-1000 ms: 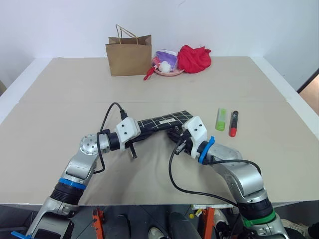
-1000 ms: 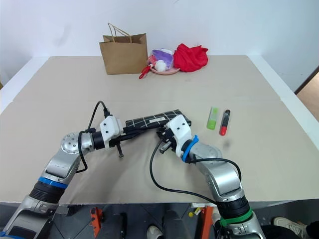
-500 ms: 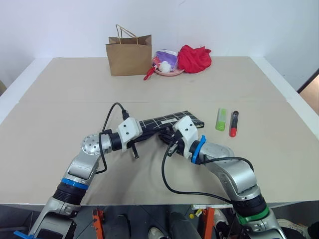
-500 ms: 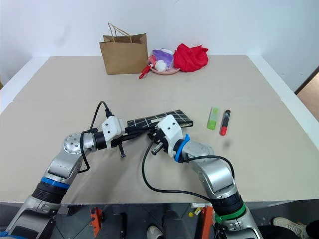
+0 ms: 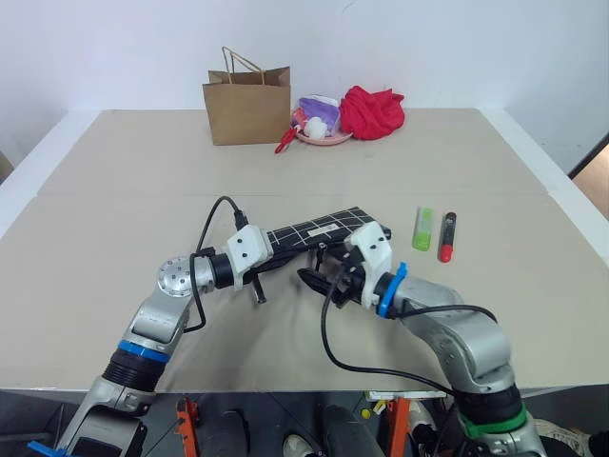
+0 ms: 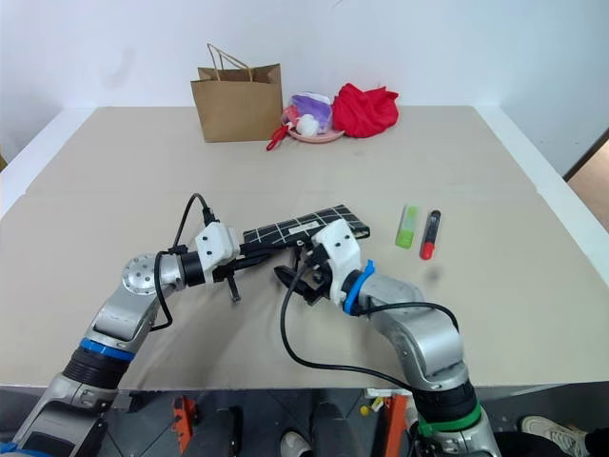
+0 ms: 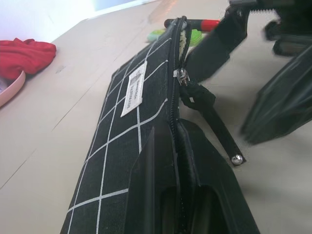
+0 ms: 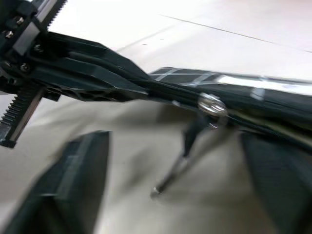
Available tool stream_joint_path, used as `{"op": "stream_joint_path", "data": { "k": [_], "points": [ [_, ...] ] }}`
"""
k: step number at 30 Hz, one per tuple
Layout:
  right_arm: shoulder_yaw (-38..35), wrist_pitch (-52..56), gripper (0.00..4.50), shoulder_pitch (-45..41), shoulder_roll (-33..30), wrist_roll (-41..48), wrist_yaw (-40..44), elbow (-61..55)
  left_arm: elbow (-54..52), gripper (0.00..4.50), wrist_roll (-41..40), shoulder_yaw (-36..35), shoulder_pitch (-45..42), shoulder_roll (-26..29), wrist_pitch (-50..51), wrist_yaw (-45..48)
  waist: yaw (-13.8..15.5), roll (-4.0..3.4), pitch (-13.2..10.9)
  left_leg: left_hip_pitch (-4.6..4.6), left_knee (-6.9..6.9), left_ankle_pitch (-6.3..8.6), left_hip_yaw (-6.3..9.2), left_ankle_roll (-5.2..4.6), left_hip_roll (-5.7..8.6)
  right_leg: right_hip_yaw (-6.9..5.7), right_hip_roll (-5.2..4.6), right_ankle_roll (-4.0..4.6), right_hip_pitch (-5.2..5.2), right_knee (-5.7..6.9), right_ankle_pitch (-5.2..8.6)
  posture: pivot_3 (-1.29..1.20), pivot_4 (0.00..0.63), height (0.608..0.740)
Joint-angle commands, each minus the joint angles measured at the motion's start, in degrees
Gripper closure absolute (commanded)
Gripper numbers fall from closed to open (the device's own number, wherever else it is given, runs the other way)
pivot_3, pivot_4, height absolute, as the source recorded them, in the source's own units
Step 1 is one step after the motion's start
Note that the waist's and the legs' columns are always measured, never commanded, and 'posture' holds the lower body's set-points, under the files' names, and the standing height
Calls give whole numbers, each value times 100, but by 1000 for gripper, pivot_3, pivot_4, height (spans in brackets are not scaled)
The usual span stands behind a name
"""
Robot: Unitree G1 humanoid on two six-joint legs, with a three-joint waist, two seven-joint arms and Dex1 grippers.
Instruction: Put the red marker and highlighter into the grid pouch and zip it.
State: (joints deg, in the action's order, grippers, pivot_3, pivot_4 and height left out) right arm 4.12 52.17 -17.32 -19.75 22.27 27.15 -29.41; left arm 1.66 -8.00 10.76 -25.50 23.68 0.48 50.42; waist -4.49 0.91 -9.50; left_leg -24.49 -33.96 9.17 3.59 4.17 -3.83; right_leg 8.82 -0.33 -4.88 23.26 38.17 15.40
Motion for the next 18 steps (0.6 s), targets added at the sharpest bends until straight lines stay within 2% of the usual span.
{"op": "stream_joint_path", "data": {
  "k": [1,5,8,10,13,18],
  "points": [
    [-563,216,43,235,-84,386,-111,-704,-177,4500,-120,-153,-85,41,-6,-10,0,0,0,0,0,0,0,0,0,0,0,0,0,0,1,0,150,740],
    [-1363,473,43,624,-88,831,-275,-1036,-124,4500,-130,-177,-111,54,-27,1,1,1,0,-1,0,0,0,0,0,0,0,-1,0,0,1,0,150,740],
    [-2150,439,43,1077,-342,698,-503,-931,-102,4500,-178,-191,-157,65,-35,38,18,2,0,-1,-1,0,1,0,0,0,-1,-1,-3,-1,1,0,150,740],
    [-2359,385,43,1146,-436,577,-709,-853,-100,4500,-225,-195,-179,72,-38,74,25,2,-1,-4,-2,0,0,0,5,0,-5,-2,-2,-2,1,0,150,740],
    [-2735,112,43,912,-322,35,-1574,-487,-107,4500,-317,-199,-190,88,6,156,-10,2,-1,2,-3,0,0,0,5,1,-3,1,-1,-2,-2,0,150,740],
    [-2781,-528,43,586,-316,-681,-2275,34,-90,4500,-384,-206,-205,98,30,242,-15,1,-1,3,-3,-2,0,-2,5,1,-3,6,0,-2,-7,0,150,740]
  ]
}}
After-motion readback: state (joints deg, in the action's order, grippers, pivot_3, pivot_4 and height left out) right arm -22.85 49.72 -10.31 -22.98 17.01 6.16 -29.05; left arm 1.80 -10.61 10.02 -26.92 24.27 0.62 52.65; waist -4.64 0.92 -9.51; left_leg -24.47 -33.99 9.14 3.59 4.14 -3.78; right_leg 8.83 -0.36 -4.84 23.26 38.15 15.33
